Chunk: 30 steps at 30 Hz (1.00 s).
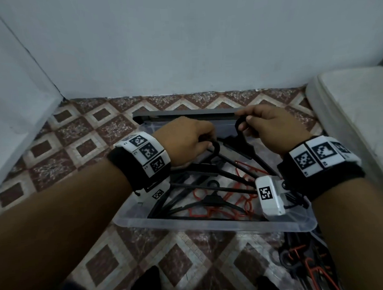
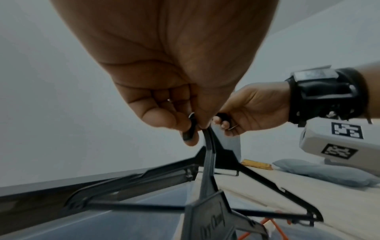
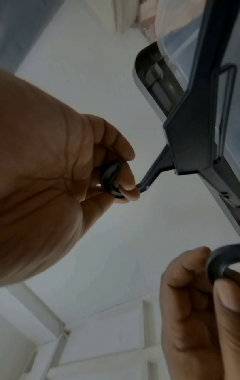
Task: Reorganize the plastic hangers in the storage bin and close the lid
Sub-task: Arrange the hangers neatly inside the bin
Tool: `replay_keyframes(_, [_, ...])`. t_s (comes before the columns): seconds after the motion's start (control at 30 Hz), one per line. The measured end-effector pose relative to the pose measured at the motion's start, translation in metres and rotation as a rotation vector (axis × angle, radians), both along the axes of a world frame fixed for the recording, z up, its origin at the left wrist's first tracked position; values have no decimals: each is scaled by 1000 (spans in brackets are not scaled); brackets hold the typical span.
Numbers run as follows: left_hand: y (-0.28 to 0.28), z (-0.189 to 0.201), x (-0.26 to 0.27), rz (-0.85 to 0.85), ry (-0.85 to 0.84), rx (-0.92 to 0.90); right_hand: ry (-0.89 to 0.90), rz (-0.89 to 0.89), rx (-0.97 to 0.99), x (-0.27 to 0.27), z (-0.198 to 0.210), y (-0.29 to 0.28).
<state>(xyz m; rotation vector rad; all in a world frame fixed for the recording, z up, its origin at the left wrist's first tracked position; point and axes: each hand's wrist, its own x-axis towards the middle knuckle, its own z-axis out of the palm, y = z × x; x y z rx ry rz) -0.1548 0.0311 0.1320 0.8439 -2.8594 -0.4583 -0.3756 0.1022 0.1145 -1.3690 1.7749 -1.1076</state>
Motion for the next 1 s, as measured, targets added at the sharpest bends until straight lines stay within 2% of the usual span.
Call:
replay_keyframes(0.1, [2,-8,8,73,-28,52,139,-92,-38,-1,3,1])
replay_keyframes(0.3, [7,-6,7,150,-39,107,243,-128,-28,-5,4,0])
replay_keyframes(0.43, [10,5,-7,223,-37,183,281,-58,35,0,10,2])
replay_keyframes(0.53, [15,15,-20,196,-8,313,367,87,135,9,17,5])
replay_keyframes(0.6, [19,23,-28,180,27,388,347,206,210,14,22,9])
replay_keyframes(0.67, [20,29,-37,142,34,346,240,275,236,17,25,15])
replay_keyframes(0.77, [20,29,-47,105,35,237,150,285,233,16,30,18])
replay_keyframes(0.83, [24,24,-50,99,124,253,145,263,240,15,30,17])
replay_keyframes(0.9, [25,17,-45,112,252,388,146,196,230,12,26,15])
replay_keyframes(0.93, [24,14,-40,113,262,481,134,153,217,9,23,14])
replay_keyframes(0.97, [22,9,-34,97,199,554,126,112,200,7,21,12])
replay_keyframes(1.0, [18,2,-28,70,59,599,129,77,184,4,19,11])
